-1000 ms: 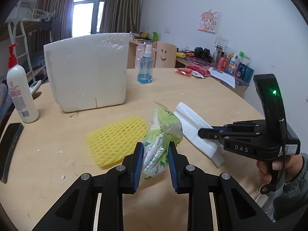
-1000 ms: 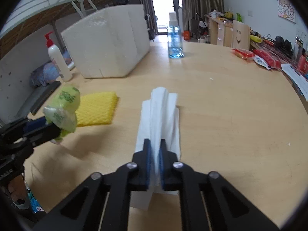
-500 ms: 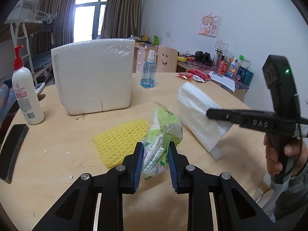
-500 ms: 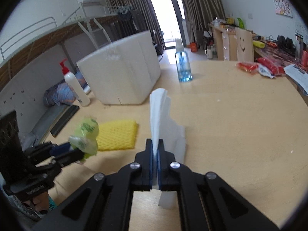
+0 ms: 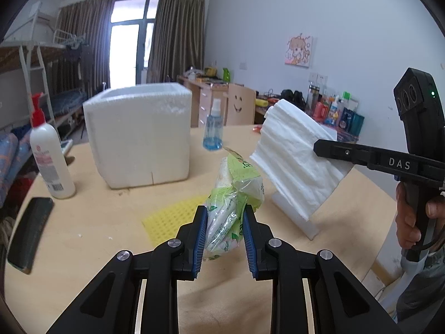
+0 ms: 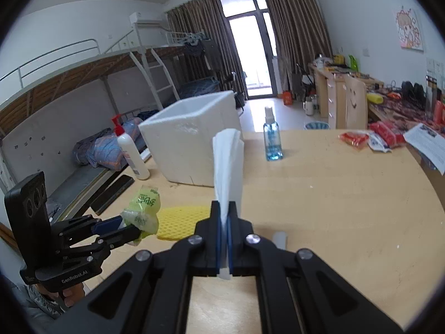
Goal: Organize soft objects
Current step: 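Lift the green packet and white tissue off the table with both grippers, then carry the packet and tissue in both grippers over the white foam box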
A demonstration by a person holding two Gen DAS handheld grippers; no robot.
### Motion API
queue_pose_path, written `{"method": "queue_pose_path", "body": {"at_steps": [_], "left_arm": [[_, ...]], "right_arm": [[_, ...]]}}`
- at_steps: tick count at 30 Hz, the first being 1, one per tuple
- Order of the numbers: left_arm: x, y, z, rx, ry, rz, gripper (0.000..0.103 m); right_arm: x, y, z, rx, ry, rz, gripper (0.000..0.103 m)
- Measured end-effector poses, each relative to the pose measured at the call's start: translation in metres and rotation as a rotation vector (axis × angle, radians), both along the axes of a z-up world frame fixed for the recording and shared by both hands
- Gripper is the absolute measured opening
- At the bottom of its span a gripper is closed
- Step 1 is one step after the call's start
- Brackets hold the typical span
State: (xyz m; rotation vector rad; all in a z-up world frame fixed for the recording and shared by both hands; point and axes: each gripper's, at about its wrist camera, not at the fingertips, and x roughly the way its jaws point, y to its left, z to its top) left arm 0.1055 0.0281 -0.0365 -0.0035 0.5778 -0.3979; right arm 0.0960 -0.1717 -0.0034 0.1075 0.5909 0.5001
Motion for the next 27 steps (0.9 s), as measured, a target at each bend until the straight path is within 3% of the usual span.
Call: {"method": "queue_pose_path", "body": {"at_steps": [27], "left_arm": [[-0.05,0.006,0.06,0.019,-0.192,0.074,0.027]], "right_arm": [[-0.035,0.0,0.028,0.051,-0.15,0.086,0.006]]}}
